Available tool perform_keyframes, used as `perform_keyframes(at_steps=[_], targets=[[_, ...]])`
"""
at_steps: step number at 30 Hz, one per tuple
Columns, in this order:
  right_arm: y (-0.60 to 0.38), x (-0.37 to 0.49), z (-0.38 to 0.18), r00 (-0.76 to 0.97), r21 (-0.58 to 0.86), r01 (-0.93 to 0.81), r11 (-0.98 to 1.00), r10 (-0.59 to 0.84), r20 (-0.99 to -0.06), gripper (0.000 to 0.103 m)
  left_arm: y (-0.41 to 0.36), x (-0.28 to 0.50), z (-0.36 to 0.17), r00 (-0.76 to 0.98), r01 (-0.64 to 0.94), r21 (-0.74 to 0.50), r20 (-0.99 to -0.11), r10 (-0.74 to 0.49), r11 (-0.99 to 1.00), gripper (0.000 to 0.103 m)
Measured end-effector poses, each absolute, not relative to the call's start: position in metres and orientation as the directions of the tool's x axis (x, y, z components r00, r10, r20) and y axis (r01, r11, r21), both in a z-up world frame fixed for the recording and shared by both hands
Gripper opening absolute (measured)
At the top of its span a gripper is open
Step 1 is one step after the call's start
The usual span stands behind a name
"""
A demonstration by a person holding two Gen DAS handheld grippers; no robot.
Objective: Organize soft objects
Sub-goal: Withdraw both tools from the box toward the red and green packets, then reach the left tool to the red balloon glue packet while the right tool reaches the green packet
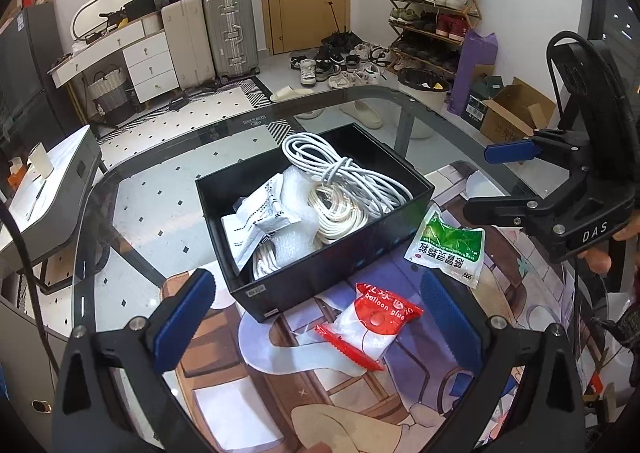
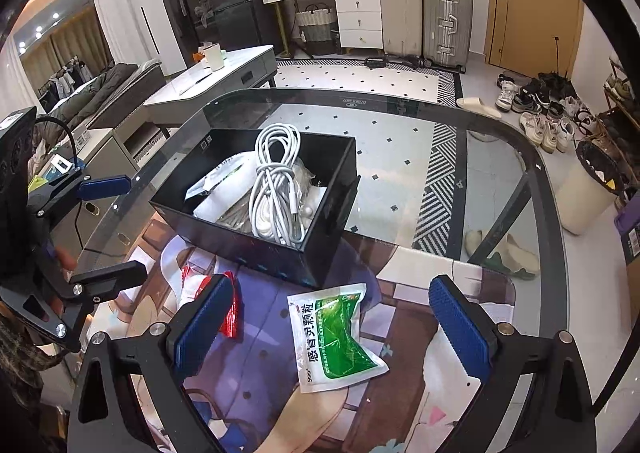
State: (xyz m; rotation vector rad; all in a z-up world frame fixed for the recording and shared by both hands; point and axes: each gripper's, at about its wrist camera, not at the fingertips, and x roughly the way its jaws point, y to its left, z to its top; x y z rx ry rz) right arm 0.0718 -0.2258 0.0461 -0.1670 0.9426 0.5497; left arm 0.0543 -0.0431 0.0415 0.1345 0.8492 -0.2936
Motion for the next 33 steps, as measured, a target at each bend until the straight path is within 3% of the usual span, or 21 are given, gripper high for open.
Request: perform_keyframes(at_steps=[22, 33], targets=[[-0.233, 0.063, -0.007, 0.399, 0.092, -0.524, 0.846, 0.34, -0.852, 0.1, -0.066, 0.039, 0.019, 0.563, 0.506, -0.024, -0.748, -0.351, 0.862, 0.102], [-0.219, 0.063, -0.029, 0.4, 0.033, -0.542, 0.84, 0.293, -0.869, 0.1, -0.073, 0.043, -0.003, 0.529, 0.537, -0.024, -0.769, -0.359, 0.843, 0.102]])
